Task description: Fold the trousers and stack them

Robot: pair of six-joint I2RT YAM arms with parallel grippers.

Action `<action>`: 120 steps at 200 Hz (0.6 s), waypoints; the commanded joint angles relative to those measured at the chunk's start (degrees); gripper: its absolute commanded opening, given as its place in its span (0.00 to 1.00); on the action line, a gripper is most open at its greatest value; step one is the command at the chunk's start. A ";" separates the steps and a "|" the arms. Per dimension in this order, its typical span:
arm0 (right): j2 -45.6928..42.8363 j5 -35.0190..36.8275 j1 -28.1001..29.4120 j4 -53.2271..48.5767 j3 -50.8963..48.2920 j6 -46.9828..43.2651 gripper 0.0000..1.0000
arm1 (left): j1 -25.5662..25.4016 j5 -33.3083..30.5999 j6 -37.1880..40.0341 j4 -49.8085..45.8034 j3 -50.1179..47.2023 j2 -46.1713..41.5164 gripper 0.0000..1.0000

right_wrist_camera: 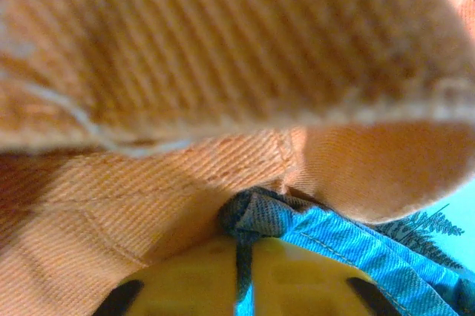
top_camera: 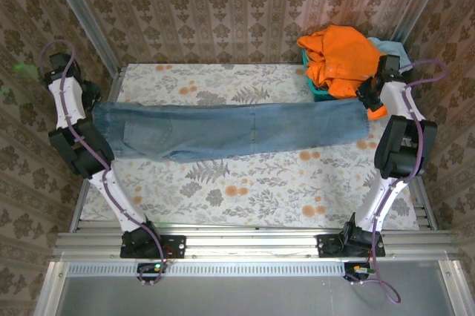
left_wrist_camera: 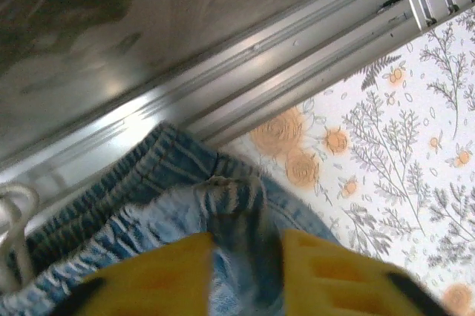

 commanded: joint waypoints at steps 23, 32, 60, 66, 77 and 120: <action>-1.98 3.56 1.21 2.45 4.25 -2.93 0.39 | 0.98 -3.76 3.53 -0.04 2.29 -0.73 0.60; -3.09 3.75 1.74 0.94 4.47 -3.64 0.41 | 0.89 -3.25 3.57 0.27 1.46 -2.13 0.68; -7.51 2.41 4.42 -1.05 4.08 -4.98 0.45 | -0.18 -0.53 3.57 1.05 -2.73 -8.75 0.74; -8.97 2.33 5.42 -0.71 3.23 -5.10 0.46 | -0.56 -0.23 3.74 1.86 -4.95 -10.89 0.74; -11.53 -0.76 6.57 1.10 0.04 -4.16 0.49 | -1.31 0.29 3.79 3.14 -9.78 -15.13 0.74; -21.87 -0.09 15.20 7.32 -16.89 -1.69 0.54 | -2.75 2.26 0.28 13.37 -39.86 -35.50 0.74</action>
